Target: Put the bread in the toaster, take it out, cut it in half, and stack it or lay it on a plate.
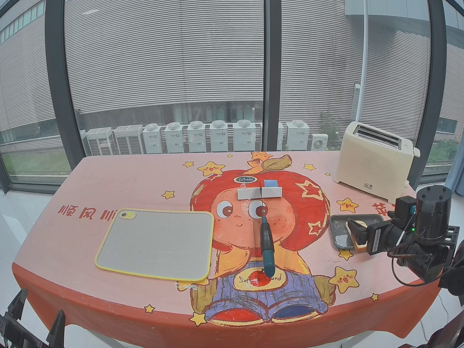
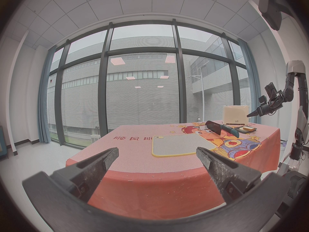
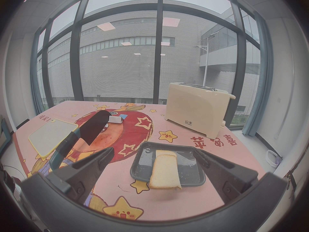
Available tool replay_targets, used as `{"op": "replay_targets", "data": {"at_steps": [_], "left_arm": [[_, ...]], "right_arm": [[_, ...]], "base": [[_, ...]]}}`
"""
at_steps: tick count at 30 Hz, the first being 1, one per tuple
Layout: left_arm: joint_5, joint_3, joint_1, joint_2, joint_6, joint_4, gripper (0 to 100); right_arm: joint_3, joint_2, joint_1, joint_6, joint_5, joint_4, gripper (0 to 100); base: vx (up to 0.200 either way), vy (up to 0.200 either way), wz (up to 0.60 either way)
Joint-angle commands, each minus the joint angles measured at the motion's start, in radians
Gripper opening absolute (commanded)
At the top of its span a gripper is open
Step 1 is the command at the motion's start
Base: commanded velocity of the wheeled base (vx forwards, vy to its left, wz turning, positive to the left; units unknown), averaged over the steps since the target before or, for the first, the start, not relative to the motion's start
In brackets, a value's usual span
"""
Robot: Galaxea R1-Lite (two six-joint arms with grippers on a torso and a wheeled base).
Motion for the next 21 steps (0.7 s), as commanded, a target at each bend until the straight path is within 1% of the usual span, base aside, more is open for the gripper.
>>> {"op": "replay_targets", "data": {"at_steps": [1, 7, 21], "left_arm": [[0.001, 0.018, 0.0, 0.001, 0.0, 0.0, 100], [0.001, 0.018, -0.001, 0.001, 0.002, 0.0, 100], [0.007, 0.018, -0.001, 0.001, -0.012, 0.0, 100]], "right_arm": [[-0.003, 0.0, 0.0, 0.0, 0.0, -0.002, 100], [-0.006, 0.002, -0.001, 0.0, 0.0, -0.002, 100], [-0.004, 0.0, 0.0, 0.0, 0.0, -0.005, 100]], "base": [[0.0, 0.0, 0.0], [0.0, 0.0, 0.0], [0.0, 0.0, 0.0]]}}
